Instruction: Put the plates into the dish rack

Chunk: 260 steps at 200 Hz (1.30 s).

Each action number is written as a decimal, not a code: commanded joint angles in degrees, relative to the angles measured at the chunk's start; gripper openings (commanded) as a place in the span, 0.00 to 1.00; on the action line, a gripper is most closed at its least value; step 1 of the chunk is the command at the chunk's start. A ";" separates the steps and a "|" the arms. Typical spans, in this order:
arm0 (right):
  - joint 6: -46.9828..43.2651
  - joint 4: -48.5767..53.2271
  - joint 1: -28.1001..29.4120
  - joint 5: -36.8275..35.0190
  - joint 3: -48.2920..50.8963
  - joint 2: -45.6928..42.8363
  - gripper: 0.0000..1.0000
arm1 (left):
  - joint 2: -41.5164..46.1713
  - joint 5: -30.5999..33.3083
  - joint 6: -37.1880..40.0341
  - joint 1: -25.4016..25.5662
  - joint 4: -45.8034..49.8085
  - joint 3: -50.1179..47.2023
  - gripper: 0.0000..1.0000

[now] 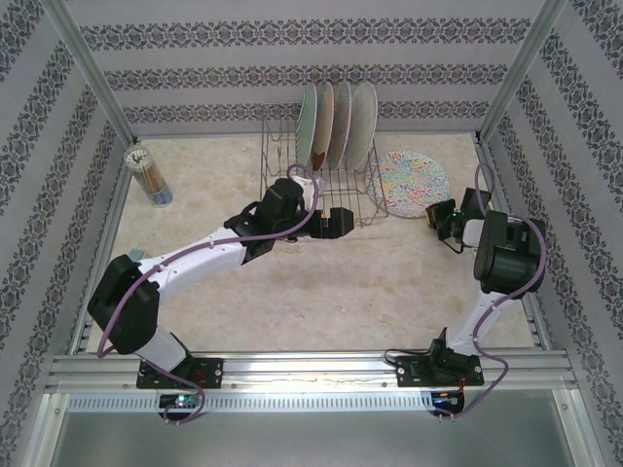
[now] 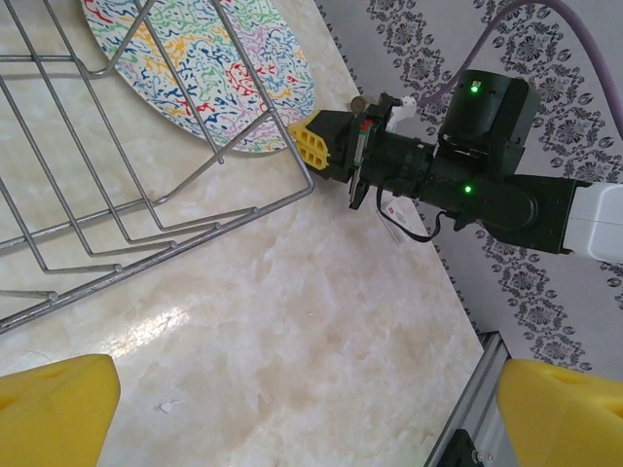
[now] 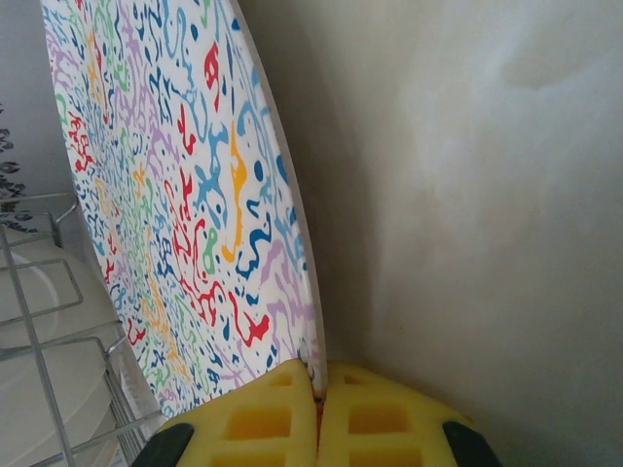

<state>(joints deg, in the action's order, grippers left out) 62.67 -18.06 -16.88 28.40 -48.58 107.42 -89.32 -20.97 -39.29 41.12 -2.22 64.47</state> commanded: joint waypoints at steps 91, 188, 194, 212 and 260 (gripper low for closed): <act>-7.76 10.63 0.19 -5.40 0.20 -13.52 0.00 | 4.72 0.12 -0.35 -0.69 -1.32 -1.64 1.00; -15.26 23.83 0.97 -12.19 -1.73 -26.16 0.00 | 11.94 1.90 -0.87 -0.69 -0.75 -6.72 1.00; -15.84 24.67 1.19 -12.74 -2.07 -26.83 0.00 | 12.24 1.96 -0.80 -0.69 -0.75 -6.94 1.00; -17.33 26.99 1.80 -14.42 -3.21 -28.68 0.00 | 12.87 2.23 -0.75 -0.69 -0.59 -7.33 1.00; -20.81 31.44 3.82 -19.28 -6.40 -32.97 0.00 | 13.72 2.25 -0.73 -0.70 -0.50 -7.70 1.00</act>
<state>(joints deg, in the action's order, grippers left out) 45.08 12.64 -13.98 12.62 -51.55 77.84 -77.30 -19.25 -39.55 41.12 -2.17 57.69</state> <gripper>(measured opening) 0.050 0.996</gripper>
